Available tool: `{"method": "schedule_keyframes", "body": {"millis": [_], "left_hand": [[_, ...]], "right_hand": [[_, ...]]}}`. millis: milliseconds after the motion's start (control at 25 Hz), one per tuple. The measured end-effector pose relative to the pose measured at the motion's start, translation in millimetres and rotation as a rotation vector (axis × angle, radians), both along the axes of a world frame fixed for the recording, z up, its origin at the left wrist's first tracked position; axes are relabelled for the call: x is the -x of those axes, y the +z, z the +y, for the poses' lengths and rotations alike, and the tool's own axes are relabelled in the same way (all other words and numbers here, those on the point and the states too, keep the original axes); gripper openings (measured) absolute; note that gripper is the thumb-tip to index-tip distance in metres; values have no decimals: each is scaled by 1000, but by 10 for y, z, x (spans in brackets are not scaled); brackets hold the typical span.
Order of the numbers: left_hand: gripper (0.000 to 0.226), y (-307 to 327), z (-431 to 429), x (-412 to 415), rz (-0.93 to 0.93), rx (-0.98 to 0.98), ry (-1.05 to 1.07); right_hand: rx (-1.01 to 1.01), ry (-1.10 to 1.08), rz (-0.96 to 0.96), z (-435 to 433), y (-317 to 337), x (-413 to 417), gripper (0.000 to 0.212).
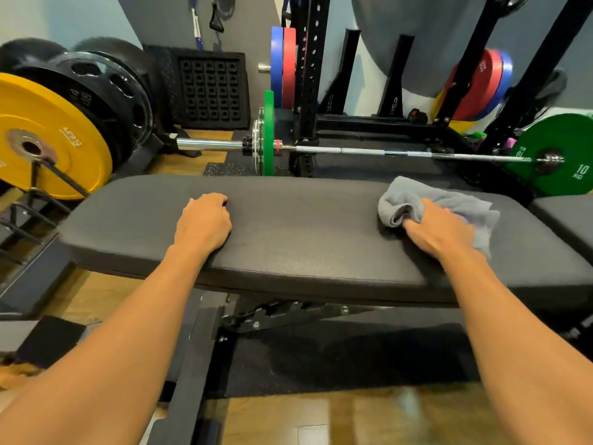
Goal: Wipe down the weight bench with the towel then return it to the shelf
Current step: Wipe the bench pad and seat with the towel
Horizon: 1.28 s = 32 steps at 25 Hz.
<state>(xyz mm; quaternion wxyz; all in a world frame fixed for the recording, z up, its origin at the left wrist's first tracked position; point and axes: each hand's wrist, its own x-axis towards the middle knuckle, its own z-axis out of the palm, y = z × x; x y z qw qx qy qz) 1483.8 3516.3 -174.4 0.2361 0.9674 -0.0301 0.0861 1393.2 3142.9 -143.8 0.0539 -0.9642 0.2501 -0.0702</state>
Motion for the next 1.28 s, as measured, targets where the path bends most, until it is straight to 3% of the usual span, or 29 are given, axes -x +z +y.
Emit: {"method": "schedule_keyframes", "body": {"millis": [200, 280, 360, 520, 680, 840, 920, 1080, 1160, 1280], "left_hand": [[34, -64, 83, -70, -34, -11, 27], [21, -74, 115, -115, -53, -12, 45], [24, -72, 111, -153, -44, -6, 66], [34, 12, -97, -91, -54, -76, 60], [31, 137, -892, 49, -82, -133, -184], [39, 38, -1367, 109, -64, -180, -303], [40, -28, -1308, 65, -115, -210, -269], [33, 26, -1318, 99, -99, -172, -248], [31, 62, -1368, 117, -121, -171, -252], [34, 91, -1372, 134, -115, -168, -230]], "right_hand": [[-136, 455, 33, 2056, 15, -580, 51], [-135, 634, 40, 2355, 34, -630, 55], [-134, 731, 18, 2103, 55, -522, 51], [-124, 514, -80, 763, -26, -211, 38], [-72, 124, -61, -575, 14, 368, 50], [-13, -197, -35, -903, 73, 583, 51], [17, -147, -45, -404, 34, 389, 48], [-73, 349, 16, 830, -45, -70, 56], [-126, 482, -5, 727, 57, -211, 48], [-80, 291, -75, -351, 54, -150, 40]]}}
